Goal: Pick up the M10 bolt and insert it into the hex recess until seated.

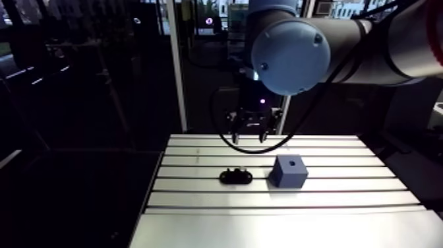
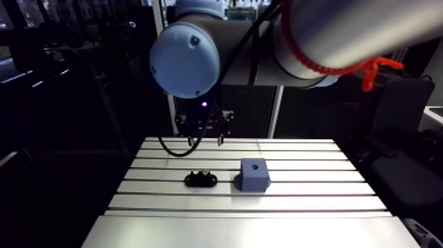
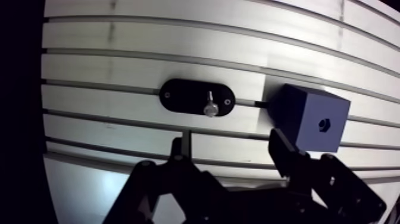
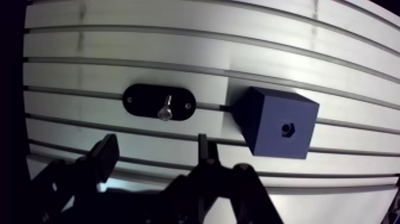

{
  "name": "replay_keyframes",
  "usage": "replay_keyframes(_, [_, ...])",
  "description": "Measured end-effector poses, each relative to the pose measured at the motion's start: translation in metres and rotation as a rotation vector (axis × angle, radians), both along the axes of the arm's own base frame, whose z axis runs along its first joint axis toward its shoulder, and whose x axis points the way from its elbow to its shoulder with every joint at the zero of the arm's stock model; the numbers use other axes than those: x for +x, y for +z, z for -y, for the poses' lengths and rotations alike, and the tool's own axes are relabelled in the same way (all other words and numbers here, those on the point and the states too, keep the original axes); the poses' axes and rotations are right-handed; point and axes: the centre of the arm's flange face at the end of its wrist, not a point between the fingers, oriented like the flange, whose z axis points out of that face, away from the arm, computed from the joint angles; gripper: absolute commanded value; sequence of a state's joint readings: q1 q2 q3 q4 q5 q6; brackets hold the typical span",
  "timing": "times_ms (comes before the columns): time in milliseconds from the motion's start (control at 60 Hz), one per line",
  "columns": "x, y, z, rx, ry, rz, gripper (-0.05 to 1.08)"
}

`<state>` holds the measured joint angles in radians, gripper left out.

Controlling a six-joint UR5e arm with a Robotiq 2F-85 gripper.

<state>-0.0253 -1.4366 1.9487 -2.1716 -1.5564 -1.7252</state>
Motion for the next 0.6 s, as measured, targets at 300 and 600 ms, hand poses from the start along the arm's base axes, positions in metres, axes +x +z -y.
replay_keyframes(300, [-0.004, -0.032, 0.0, -0.006, -0.001, 0.052, 0.45])
replay_keyframes(600, [-0.007, -0.047, 0.001, -0.005, 0.004, 0.054, 0.45])
